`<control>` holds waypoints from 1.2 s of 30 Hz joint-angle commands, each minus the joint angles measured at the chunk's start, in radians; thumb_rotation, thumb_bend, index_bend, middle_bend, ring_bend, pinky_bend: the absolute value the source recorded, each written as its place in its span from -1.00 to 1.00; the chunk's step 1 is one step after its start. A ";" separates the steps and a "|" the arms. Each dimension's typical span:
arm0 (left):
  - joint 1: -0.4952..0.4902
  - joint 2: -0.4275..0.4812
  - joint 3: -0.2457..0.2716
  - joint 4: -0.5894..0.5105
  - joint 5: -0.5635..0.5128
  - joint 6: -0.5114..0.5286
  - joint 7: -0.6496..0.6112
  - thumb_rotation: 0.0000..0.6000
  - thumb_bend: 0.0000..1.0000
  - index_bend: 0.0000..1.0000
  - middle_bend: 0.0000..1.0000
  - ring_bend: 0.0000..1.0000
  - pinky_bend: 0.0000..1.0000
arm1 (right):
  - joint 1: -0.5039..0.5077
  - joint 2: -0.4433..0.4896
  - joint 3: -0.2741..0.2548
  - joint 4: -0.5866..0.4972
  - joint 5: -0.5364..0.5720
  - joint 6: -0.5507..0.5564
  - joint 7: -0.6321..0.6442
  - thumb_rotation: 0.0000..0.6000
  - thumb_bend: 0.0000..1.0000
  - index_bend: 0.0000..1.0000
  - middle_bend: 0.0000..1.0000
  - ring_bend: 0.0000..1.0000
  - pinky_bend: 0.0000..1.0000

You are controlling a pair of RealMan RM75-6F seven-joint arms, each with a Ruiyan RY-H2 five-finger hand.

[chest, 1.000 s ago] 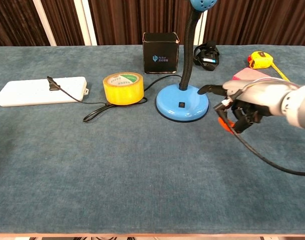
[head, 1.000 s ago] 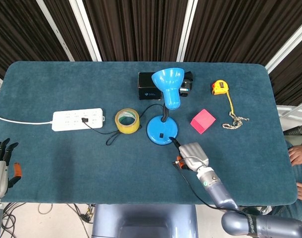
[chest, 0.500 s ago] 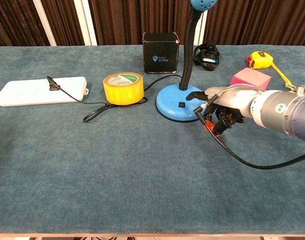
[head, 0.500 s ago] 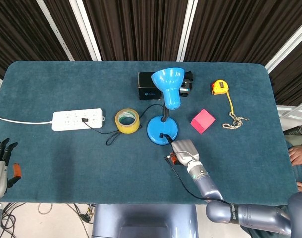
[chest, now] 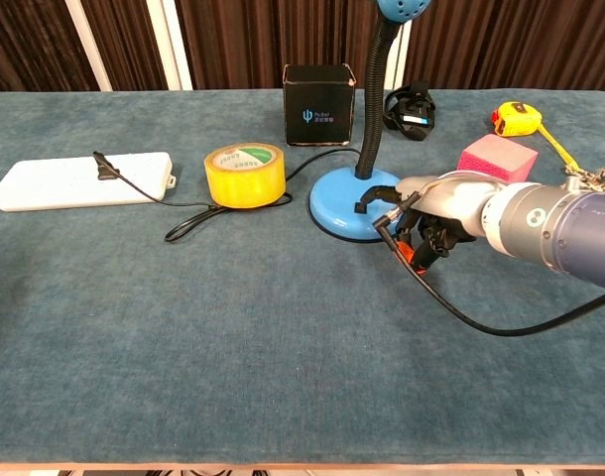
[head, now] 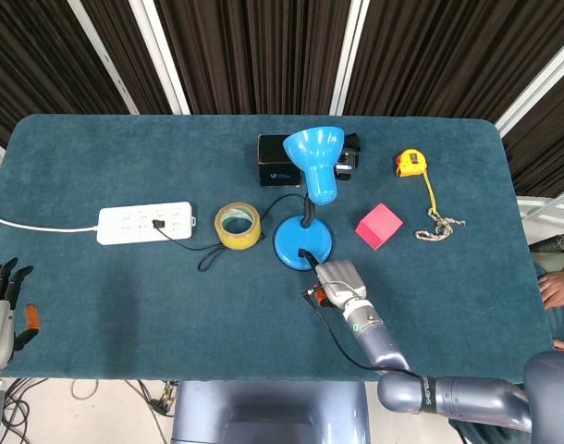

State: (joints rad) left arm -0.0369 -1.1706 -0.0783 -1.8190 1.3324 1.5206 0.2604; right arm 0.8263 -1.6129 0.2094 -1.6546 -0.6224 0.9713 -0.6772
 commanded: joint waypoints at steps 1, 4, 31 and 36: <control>0.000 0.000 0.000 0.000 -0.001 0.000 0.000 1.00 0.27 -0.71 -0.95 -1.00 -1.00 | 0.006 -0.004 -0.003 0.004 0.006 0.001 0.002 1.00 0.29 -1.00 0.22 0.49 0.85; 0.000 0.000 -0.001 0.001 -0.002 0.000 -0.001 1.00 0.27 -0.71 -0.95 -1.00 -1.00 | 0.016 -0.008 -0.007 0.012 0.015 0.001 0.002 1.00 0.29 -1.00 0.22 0.49 0.87; 0.000 0.003 -0.001 0.002 -0.002 0.002 -0.006 1.00 0.27 -0.71 -0.95 -1.00 -1.00 | 0.063 -0.018 -0.075 0.014 0.067 -0.004 -0.024 1.00 0.29 -1.00 0.22 0.49 1.00; 0.000 0.003 -0.001 0.002 -0.003 0.001 -0.006 1.00 0.27 -0.71 -0.96 -1.00 -1.00 | 0.073 -0.023 -0.090 0.015 0.086 -0.008 -0.038 1.00 0.29 -1.00 0.22 0.49 1.00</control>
State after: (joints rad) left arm -0.0370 -1.1675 -0.0793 -1.8167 1.3294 1.5220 0.2548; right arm 0.8984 -1.6355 0.1205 -1.6397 -0.5374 0.9640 -0.7145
